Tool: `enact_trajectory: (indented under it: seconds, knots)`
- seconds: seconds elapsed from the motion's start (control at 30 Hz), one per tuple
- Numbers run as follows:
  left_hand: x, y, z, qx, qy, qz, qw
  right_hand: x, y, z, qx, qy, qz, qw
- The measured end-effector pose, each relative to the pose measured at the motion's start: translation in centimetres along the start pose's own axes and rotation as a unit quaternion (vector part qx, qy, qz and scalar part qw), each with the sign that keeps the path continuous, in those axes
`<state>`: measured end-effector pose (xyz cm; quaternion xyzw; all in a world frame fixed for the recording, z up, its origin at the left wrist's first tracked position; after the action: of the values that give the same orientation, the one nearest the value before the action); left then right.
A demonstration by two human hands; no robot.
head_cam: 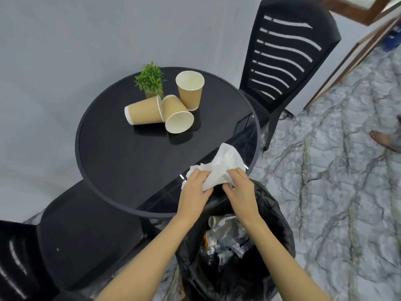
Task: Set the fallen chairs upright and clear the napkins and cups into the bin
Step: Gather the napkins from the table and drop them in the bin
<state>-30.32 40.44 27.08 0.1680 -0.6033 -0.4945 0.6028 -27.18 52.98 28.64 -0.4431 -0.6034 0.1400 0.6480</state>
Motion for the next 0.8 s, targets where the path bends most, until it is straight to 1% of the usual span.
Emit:
enact_trajectory:
  seconds: [0.13,0.23,0.33,0.43,0.6,0.8]
  knots:
    - [-2.3,3.3,-3.5,-0.008,-0.026,-0.034,0.999,2.9,3.2,-3.7,-0.016,-0.002,0.007,1.0]
    - [-4.7,4.4,-6.2,-0.004,-0.05,-0.028,0.998,4.3,6.4,-5.9,-0.025,-0.007,0.006,1.0]
    - [-6.9,5.1,-8.6,0.006,-0.072,-0.02,0.997,5.0,9.3,-7.7,-0.02,-0.028,-0.003,0.999]
    - [-8.9,5.3,-10.2,0.032,-0.077,-0.01,0.996,5.0,12.1,-8.8,-0.03,-0.058,-0.01,0.998]
    - [-12.2,2.7,-12.3,0.084,-0.082,-0.009,0.993,3.1,15.9,-8.9,-0.048,-0.108,-0.029,0.993]
    - [-17.9,-4.6,-14.0,0.123,-0.093,0.011,0.988,-3.3,23.5,-7.1,-0.075,-0.137,-0.055,0.986]
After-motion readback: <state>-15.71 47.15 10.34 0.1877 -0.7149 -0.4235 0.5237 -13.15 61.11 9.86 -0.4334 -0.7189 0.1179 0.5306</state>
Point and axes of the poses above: each hand's wrist, its own z-axis towards the middle knuckle, its own x-axis out of the back of the hand, y = z × x, the point moved 2 cm from there along z, towards the middle knuckle, and after that the axes turned 15 degrees about -x, right-handed, at the moved point
